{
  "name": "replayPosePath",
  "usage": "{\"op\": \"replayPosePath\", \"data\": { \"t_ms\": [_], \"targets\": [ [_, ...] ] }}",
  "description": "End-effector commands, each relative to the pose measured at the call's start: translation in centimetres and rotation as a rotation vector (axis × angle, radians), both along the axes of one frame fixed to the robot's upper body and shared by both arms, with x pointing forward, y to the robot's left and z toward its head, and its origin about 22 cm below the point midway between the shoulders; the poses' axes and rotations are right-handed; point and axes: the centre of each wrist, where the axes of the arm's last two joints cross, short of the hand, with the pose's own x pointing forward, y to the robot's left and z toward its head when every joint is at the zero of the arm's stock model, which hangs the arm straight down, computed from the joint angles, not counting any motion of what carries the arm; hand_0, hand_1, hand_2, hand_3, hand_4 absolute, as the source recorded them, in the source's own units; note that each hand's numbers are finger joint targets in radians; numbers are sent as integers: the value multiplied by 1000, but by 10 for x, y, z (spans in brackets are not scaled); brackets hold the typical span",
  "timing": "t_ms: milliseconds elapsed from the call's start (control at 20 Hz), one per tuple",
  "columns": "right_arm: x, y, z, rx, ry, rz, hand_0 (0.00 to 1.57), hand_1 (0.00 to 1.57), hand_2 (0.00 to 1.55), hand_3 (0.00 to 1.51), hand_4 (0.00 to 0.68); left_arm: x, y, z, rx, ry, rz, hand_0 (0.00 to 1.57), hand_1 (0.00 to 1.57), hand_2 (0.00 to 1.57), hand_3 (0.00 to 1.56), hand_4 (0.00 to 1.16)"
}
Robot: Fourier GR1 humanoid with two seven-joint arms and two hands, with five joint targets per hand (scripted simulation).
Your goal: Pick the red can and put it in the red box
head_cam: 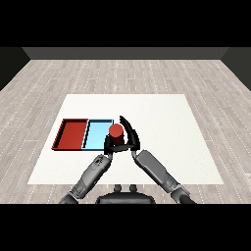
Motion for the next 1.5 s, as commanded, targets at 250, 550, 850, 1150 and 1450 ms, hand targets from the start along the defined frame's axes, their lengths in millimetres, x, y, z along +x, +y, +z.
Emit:
{"op": "replayPosePath", "data": {
  "t_ms": [250,550,850,1150,1450],
  "targets": [
    [-1,-71,31,69,-86,-105,0,0,0,0,0,-1,6,-4,28,8,35,1571,1571,1571,1486,1129],
    [-22,-107,37,84,-120,-147,0,0,0,0,0,24,61,21,145,-59,135,1571,1571,1571,1482,1130],
    [-58,-161,2,44,-41,-311,0,0,0,0,0,31,129,21,253,-68,218,1571,1571,1568,1467,1116],
    [-55,-193,-8,-8,-11,-371,0,0,0,0,0,39,206,11,371,53,356,1571,1571,1555,1462,1091],
    [-51,-221,-30,-55,41,-421,0,0,0,0,0,59,272,15,438,205,427,1571,1571,1560,1483,1091]
  ]
}}
